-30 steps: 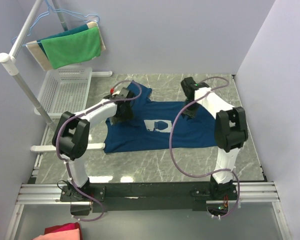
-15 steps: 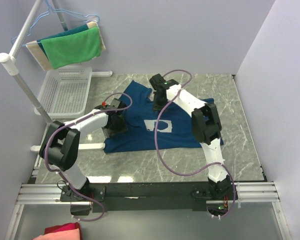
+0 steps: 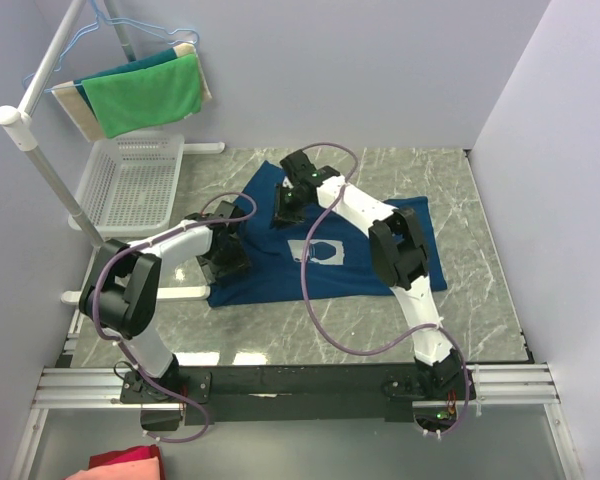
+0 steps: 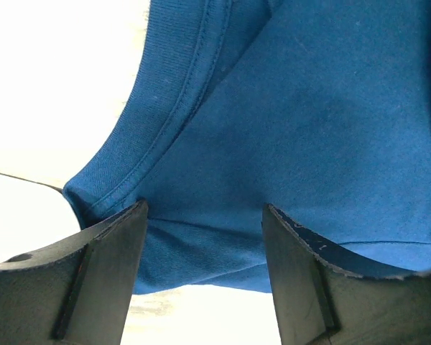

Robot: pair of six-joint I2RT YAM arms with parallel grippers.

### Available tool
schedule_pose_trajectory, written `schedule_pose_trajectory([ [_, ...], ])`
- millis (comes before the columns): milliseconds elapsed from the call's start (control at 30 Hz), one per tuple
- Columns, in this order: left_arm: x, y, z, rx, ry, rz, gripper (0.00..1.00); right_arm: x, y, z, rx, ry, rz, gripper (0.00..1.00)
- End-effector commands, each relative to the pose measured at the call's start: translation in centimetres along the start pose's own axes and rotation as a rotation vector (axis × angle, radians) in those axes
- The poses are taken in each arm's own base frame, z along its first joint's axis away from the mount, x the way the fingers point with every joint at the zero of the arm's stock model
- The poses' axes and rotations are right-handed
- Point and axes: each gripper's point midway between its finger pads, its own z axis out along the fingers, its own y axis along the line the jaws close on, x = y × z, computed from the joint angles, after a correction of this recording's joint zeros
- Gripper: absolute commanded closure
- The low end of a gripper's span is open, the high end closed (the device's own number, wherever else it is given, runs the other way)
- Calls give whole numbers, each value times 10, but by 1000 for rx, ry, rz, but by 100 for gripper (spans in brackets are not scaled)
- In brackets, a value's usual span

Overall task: Fold and stack the t-shirts
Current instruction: Fold the tshirt

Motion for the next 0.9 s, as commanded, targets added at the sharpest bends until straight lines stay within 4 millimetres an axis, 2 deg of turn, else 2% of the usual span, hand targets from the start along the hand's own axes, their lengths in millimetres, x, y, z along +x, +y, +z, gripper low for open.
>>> schedule_pose_trajectory([
  [0, 12, 15, 7, -40, 58, -22, 29, 8, 38, 17, -148, 53, -49, 70],
  [67, 10, 18, 7, -45, 59, -26, 29, 13, 41, 22, -158, 79, -39, 71],
  [167, 6, 18, 5, -39, 53, -33, 29, 26, 30, 33, -129, 122, -11, 72],
  [400, 8, 25, 7, -50, 63, -34, 29, 27, 6, 37, -24, 92, -6, 72],
  [567, 12, 32, 9, -69, 70, -30, 29, 8, -12, 43, 75, 35, 26, 72],
  [633, 15, 35, 10, -79, 78, -26, 29, -1, -28, 46, 130, 1, 56, 71],
  [867, 21, 48, 13, -117, 85, -13, 29, -22, -55, 57, 184, -34, 139, 71],
])
